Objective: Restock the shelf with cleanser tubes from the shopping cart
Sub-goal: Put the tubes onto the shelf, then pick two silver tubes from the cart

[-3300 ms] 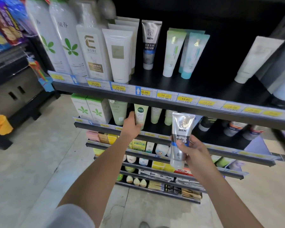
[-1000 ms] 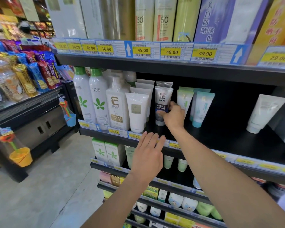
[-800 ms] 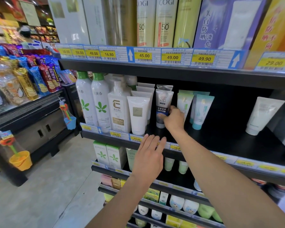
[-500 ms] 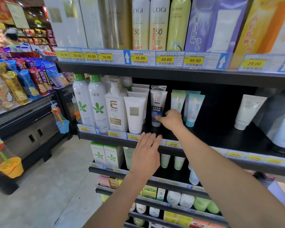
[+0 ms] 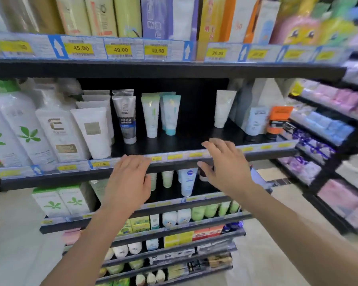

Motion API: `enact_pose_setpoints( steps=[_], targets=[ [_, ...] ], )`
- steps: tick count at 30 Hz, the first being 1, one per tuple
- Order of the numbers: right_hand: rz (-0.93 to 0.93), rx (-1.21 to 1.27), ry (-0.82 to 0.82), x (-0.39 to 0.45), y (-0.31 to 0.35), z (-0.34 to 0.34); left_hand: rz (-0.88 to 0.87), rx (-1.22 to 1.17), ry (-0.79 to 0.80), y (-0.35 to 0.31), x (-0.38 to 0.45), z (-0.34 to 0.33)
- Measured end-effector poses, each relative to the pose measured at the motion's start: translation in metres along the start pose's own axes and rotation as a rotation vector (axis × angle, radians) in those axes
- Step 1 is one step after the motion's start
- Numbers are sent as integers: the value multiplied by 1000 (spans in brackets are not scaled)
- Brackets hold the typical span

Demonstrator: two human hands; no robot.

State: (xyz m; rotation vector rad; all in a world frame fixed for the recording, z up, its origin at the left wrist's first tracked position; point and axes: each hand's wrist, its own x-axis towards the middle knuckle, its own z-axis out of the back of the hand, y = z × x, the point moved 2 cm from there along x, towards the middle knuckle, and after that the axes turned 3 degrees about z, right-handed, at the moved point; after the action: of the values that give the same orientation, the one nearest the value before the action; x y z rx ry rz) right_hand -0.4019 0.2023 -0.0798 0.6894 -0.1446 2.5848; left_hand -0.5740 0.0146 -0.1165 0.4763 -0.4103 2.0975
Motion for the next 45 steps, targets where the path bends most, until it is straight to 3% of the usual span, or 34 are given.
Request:
enact_pose_setpoints(
  steps=[10,23,35,45],
  targets=[
    [-322,-173,5,-149,-138,96,-293,-8,66,-173,24,2],
    [-642,-245,5,-373,-361,188,-659,-157,-20,-540,-13,-15],
    [-950,-267,-127,-567,-513,267,-998,-402,76,-845,-77,-71],
    [-1247,-405,10,-662,-648,279,-1222,-554,197,-1044,-70,-148]
  ],
)
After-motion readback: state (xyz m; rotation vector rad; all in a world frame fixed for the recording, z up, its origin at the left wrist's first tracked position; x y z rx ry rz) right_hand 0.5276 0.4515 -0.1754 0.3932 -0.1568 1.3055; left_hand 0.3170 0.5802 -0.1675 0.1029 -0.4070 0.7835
